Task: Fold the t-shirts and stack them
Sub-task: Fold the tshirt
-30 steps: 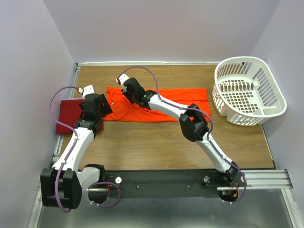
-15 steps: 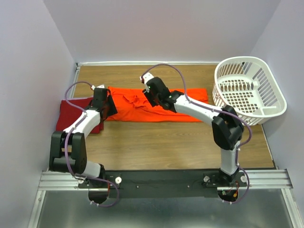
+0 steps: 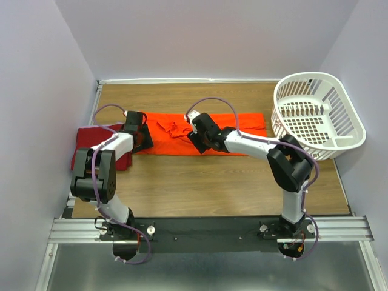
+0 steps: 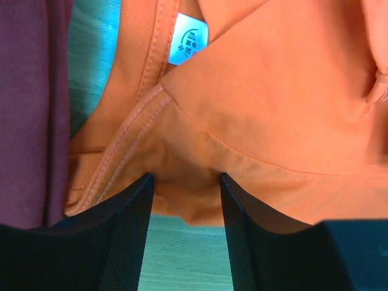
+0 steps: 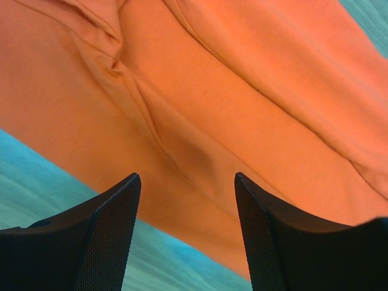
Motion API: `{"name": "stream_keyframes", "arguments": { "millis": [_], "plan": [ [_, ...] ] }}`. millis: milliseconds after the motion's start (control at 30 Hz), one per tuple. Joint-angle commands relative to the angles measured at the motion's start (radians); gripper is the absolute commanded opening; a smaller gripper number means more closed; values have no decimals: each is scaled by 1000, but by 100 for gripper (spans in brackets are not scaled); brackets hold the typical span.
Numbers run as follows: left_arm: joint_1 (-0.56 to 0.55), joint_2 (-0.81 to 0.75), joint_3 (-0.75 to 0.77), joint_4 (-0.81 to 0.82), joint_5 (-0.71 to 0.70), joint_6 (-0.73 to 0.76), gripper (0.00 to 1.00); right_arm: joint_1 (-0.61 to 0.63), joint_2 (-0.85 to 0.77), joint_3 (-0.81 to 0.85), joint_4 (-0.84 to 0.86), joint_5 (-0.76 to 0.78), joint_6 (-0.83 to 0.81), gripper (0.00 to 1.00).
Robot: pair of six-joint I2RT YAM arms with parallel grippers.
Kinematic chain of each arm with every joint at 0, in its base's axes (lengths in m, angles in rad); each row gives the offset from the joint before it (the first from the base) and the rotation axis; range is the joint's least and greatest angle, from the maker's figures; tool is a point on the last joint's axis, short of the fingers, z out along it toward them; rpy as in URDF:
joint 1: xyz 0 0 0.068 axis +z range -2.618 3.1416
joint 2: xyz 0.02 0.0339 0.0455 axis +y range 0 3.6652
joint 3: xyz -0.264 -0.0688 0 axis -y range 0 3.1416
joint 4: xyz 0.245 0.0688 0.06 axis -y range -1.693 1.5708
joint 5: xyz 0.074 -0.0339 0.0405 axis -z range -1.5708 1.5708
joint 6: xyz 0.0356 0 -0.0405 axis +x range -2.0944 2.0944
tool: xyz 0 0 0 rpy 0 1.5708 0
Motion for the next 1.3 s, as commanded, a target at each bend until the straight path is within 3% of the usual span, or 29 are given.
{"name": "stream_keyframes", "arguments": {
  "millis": [0, 533, 933, 1067, 1267],
  "plan": [
    [-5, 11, 5, -35, -26, 18, 56, -20, 58, 19, 24, -19, -39, 70],
    [-5, -17, -5, -64, -124, 27, 56, -105, 115, 49, 33, 13, -96, 70],
    [-5, -28, -7, -63, -126, 29, 56, -252, 138, 177, 59, 203, -177, 69],
    [-5, -37, -8, -61, -126, 29, 56, -281, 81, 148, 56, 243, -148, 68],
    [-5, -43, -4, -61, -120, 27, 56, -281, -120, -43, 56, 42, -88, 65]
  ]
}}
